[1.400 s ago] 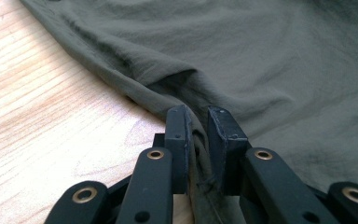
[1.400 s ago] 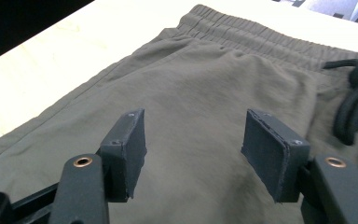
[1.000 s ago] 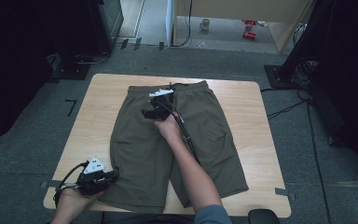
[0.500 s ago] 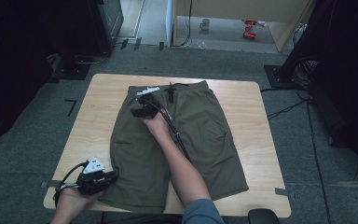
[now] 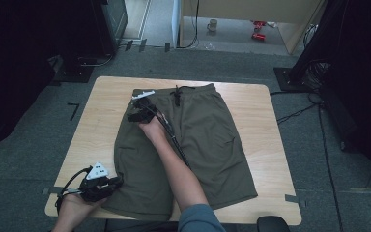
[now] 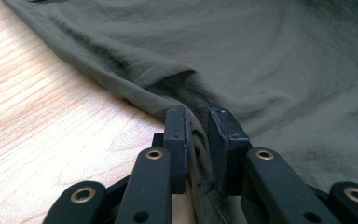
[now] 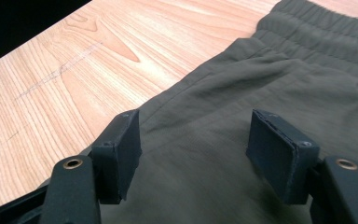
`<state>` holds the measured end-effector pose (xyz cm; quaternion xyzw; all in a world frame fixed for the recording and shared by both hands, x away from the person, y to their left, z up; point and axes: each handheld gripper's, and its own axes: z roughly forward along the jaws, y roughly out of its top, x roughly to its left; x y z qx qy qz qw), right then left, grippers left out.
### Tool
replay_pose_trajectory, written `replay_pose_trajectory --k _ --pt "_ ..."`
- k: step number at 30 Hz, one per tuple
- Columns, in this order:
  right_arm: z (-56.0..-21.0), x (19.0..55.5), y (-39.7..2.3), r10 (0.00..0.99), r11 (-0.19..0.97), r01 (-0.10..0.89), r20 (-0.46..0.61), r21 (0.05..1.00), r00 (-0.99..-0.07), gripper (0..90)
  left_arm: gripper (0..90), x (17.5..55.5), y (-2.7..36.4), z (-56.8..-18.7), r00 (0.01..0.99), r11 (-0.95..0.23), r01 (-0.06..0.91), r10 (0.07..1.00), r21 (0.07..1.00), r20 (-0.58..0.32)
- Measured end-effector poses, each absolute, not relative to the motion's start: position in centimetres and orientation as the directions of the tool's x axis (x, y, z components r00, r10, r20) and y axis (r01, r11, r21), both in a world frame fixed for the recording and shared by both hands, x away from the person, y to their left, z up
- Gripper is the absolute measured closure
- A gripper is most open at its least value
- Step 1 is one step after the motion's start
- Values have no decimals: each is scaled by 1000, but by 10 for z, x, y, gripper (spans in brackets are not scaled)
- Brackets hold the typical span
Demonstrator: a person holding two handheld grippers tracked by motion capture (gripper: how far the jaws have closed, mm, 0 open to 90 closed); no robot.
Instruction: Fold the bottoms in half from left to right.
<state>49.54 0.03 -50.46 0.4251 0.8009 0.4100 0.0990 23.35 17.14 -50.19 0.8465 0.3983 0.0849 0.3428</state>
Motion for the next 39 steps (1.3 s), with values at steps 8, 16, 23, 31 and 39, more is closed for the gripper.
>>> replay_pose_trajectory --k 8,16,23,31,39 --pt "-513 497 16 768 292 623 210 725 -605 305 782 234 171 -502 668 -448 617 733 647 -130" --pt "-517 493 31 790 298 591 154 750 -593 286 780 234 171 -502 667 -447 617 733 648 -129" --pt "-519 487 38 811 358 545 37 758 -584 365 778 234 171 -502 667 -447 617 734 647 -129" --pt "-518 485 36 812 362 531 21 766 -583 487 777 233 171 -502 664 -448 617 737 647 -123" --pt "-518 482 34 812 370 513 -2 774 -583 749 778 235 172 -502 658 -444 618 744 649 -118"
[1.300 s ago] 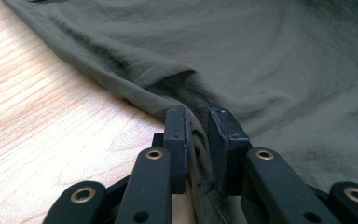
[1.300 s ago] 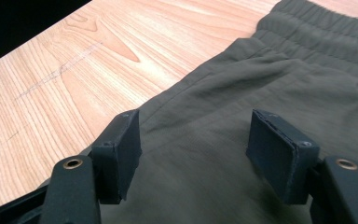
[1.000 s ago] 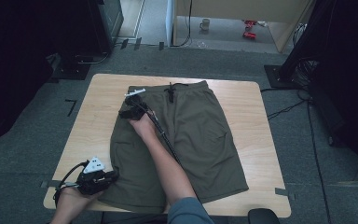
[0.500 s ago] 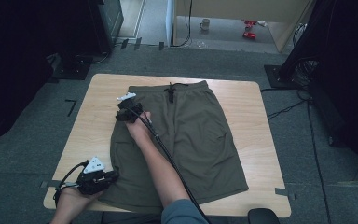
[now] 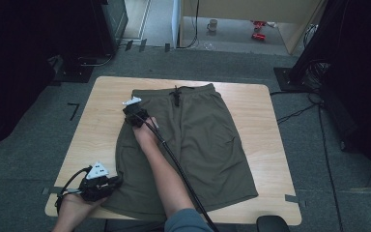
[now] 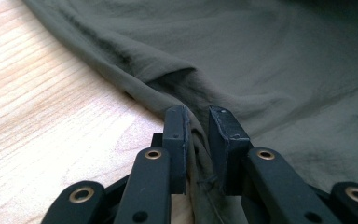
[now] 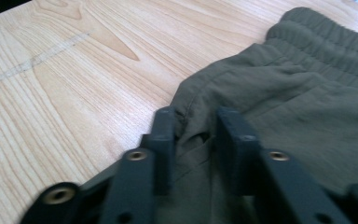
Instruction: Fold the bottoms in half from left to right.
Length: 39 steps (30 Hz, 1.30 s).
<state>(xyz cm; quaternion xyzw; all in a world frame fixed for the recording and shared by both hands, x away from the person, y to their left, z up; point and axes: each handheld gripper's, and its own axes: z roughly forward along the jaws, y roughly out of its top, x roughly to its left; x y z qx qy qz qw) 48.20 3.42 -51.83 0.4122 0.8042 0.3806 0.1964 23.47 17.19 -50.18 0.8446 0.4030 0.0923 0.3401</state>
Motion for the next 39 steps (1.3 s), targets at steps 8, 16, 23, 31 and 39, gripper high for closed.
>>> replay_pose_trajectory --k 8,16,23,31,39 --pt "-516 482 34 823 380 527 -18 760 -568 870 878 241 173 -497 639 -424 635 758 646 -132" --pt "-485 491 3 835 304 580 82 755 -544 874 895 239 161 -471 660 -355 567 736 743 -151" --pt "-459 492 -39 827 246 607 163 755 -538 873 895 238 136 -451 712 -367 510 687 778 -143" --pt "-430 487 -77 826 196 589 191 784 -530 870 893 241 89 -424 784 -422 418 615 805 -84" --pt "-420 482 -132 857 158 594 189 789 -480 870 891 255 39 -419 829 -445 384 552 809 -90"
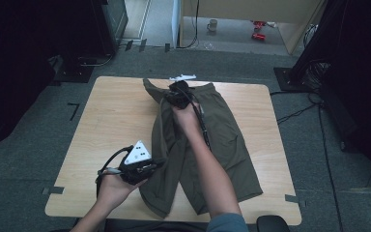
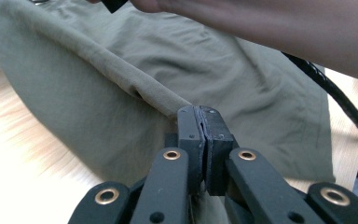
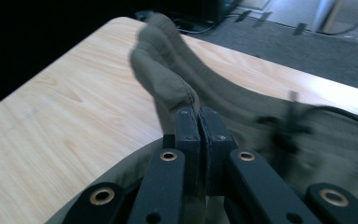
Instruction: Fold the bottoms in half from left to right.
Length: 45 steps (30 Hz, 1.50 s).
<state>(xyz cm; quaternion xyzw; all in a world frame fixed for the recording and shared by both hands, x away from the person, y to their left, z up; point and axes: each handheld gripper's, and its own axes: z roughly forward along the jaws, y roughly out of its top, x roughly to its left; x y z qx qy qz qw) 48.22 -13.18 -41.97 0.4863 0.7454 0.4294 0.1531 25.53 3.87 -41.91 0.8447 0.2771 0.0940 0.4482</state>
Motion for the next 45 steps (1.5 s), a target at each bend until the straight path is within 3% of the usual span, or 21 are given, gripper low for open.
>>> replay_pose_trajectory --k 13,22,37,45 --pt "-445 479 -215 918 123 653 165 747 -361 869 887 278 -24 -455 848 -465 433 500 772 -175" --pt "-475 479 -237 942 173 714 97 678 -320 861 882 291 -47 -484 854 -555 446 497 702 -150" --pt "-498 478 -227 934 268 748 27 607 -356 854 878 309 -33 -501 839 -604 466 534 646 -105" --pt "-499 478 -223 933 256 746 45 614 -358 854 875 326 1 -500 810 -589 491 580 642 -86"
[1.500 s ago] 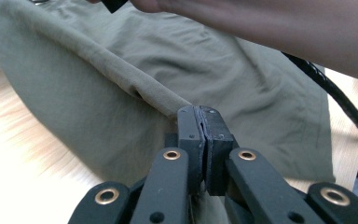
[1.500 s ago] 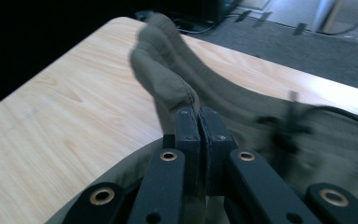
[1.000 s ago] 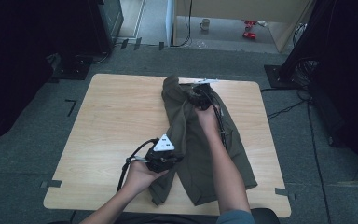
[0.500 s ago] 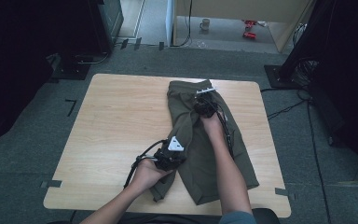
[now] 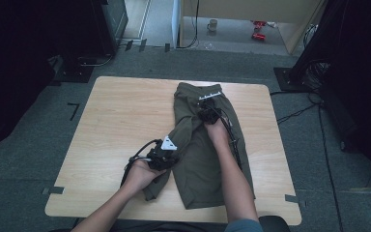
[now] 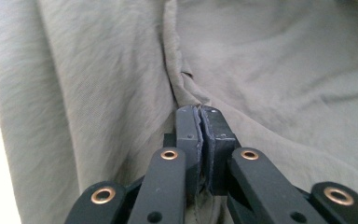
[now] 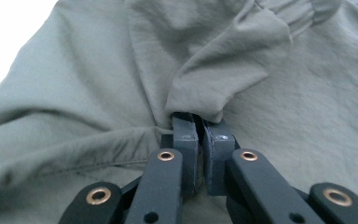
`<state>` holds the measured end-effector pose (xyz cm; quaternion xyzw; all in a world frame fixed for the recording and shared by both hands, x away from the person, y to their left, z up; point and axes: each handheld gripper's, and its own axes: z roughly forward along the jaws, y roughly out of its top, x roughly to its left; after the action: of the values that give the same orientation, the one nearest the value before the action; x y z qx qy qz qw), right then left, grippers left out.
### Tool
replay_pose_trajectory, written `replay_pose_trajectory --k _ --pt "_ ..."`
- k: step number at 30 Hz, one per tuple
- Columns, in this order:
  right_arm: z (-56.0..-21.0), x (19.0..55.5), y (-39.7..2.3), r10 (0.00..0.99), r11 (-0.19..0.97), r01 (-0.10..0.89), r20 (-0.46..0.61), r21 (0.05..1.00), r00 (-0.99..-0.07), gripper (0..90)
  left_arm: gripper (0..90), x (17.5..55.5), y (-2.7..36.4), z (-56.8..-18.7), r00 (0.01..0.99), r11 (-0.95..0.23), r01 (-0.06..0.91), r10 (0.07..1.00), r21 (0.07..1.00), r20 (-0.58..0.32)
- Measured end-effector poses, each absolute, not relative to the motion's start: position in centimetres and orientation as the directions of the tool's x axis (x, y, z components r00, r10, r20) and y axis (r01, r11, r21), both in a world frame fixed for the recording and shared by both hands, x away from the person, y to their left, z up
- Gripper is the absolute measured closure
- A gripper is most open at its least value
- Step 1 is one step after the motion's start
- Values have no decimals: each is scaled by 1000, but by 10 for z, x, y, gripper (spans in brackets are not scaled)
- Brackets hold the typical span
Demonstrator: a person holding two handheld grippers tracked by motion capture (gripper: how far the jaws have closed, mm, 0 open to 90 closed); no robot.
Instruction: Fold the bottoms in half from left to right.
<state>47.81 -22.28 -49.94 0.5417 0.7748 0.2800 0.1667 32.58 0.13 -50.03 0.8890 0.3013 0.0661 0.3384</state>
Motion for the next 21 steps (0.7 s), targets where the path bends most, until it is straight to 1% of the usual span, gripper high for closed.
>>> replay_pose_trajectory --k 3,5,6,12,13,15,21 --pt "-500 478 -220 933 249 743 51 621 -356 854 873 330 11 -500 796 -578 504 599 642 -86" --pt "-501 478 -217 933 245 740 55 627 -355 854 873 337 25 -501 776 -553 525 624 647 -96" --pt "-501 478 -216 933 240 738 60 631 -355 854 872 337 25 -501 776 -553 525 624 647 -96" --pt "-504 478 -209 933 201 733 102 650 -347 853 873 351 55 -500 733 -524 559 674 643 -88" --pt "-505 478 -208 932 195 732 109 652 -345 852 873 351 55 -500 733 -524 559 674 643 -88" --pt "-506 478 -205 932 187 728 116 659 -344 851 873 358 69 -501 704 -495 581 704 646 -94" --pt "-508 477 -192 929 185 706 114 683 -353 851 873 368 89 -501 667 -463 604 739 648 -95"
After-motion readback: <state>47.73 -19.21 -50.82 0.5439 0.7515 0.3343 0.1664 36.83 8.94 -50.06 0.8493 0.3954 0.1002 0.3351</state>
